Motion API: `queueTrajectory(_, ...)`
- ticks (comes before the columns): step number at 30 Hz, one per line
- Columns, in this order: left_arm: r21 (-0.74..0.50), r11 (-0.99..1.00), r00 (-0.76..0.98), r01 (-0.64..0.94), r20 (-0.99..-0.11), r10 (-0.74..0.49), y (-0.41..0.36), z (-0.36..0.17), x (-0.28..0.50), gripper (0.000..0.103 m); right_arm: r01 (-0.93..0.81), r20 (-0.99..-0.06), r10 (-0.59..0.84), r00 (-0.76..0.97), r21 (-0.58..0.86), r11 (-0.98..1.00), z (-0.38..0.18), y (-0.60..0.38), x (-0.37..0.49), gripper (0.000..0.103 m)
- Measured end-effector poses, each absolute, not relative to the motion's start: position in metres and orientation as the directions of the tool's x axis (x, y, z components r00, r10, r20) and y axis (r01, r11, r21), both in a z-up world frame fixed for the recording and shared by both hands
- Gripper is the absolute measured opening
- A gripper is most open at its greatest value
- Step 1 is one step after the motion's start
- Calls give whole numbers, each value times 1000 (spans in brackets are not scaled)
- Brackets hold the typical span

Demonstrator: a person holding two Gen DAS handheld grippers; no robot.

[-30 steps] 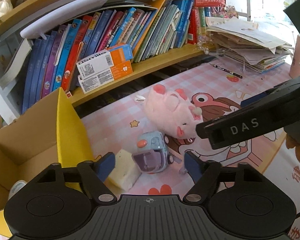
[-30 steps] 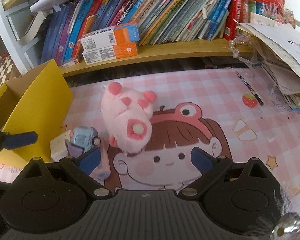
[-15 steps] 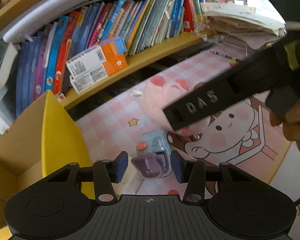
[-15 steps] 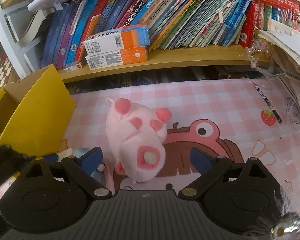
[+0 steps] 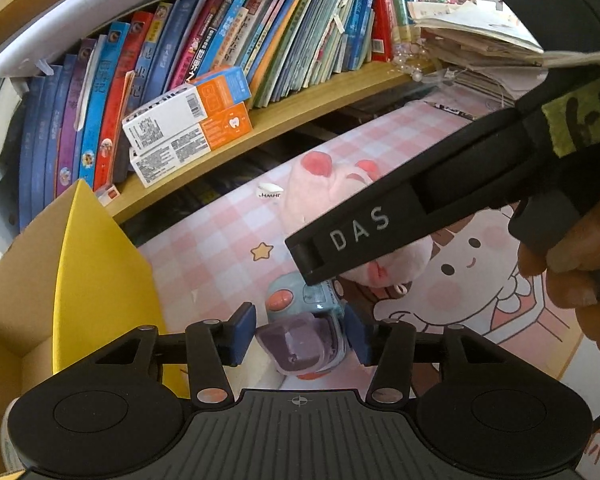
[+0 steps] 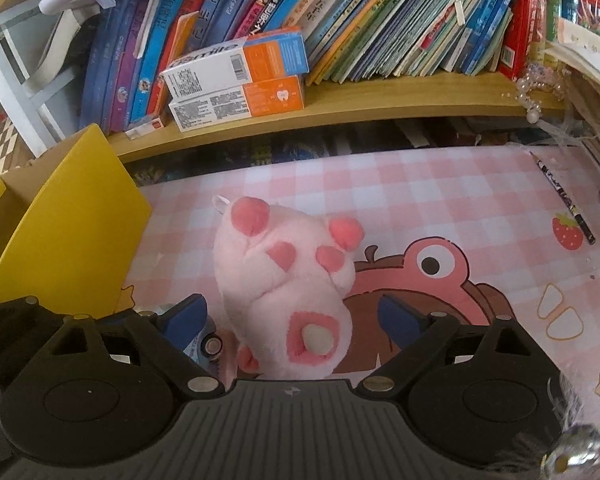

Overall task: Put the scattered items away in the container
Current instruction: 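Grasp the grey toy car with the left tool while the right tool grasps the pink pig plush, then lift the toy car and pink pig off the desk with both tools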

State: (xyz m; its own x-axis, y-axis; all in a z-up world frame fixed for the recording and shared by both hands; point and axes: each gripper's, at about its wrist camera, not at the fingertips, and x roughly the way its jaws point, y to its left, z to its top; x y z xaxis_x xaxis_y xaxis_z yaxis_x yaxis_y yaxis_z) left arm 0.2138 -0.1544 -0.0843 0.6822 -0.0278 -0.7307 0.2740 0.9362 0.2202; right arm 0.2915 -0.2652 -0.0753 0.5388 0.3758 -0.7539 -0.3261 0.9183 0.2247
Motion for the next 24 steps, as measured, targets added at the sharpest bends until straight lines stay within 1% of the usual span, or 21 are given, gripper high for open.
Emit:
queueTrajectory(3,216,938,680,271,-733,-28,-154,-84,217,50,-319,-760,378,529,234,918,-80,-265,294,89)
queueTrajectory(4,218,937,680,272,-733,-27,-155,-84,217,50,-316,-763,380,523,240,918,-81,-266,295,82)
queueTrajectory(5,223,936,681,274,-732,-25,-156,-84,217,50,-314,-766,383,516,247,917,-83,-267,295,71)
queueTrajectory(7,230,933,683,276,-730,-22,-156,-85,217,50,-314,-766,409,497,280,907,-86,-270,296,58)
queueTrajectory(9,232,933,682,274,-731,-18,-156,-85,217,53,-316,-762,417,496,288,904,-85,-272,294,55)
queueTrajectory(11,230,934,675,273,-738,-16,-156,-86,219,60,-310,-755,417,506,292,905,-83,-275,290,52)
queueTrajectory(13,221,935,660,277,-751,-18,-156,-88,221,61,-298,-750,414,517,295,908,-81,-280,285,52)
queueTrajectory(16,222,932,653,288,-757,-22,-158,-91,221,60,-281,-751,402,523,293,914,-79,-287,278,52)
queueTrajectory(20,221,931,656,289,-754,-24,-158,-91,220,55,-262,-759,391,520,294,919,-80,-296,269,52)
queueTrajectory(23,203,936,660,288,-751,-40,-156,-89,218,54,-250,-762,386,520,296,922,-81,-301,264,52)
queueTrajectory(24,204,936,666,286,-745,-41,-156,-87,217,50,-247,-763,384,520,297,923,-80,-302,262,52)
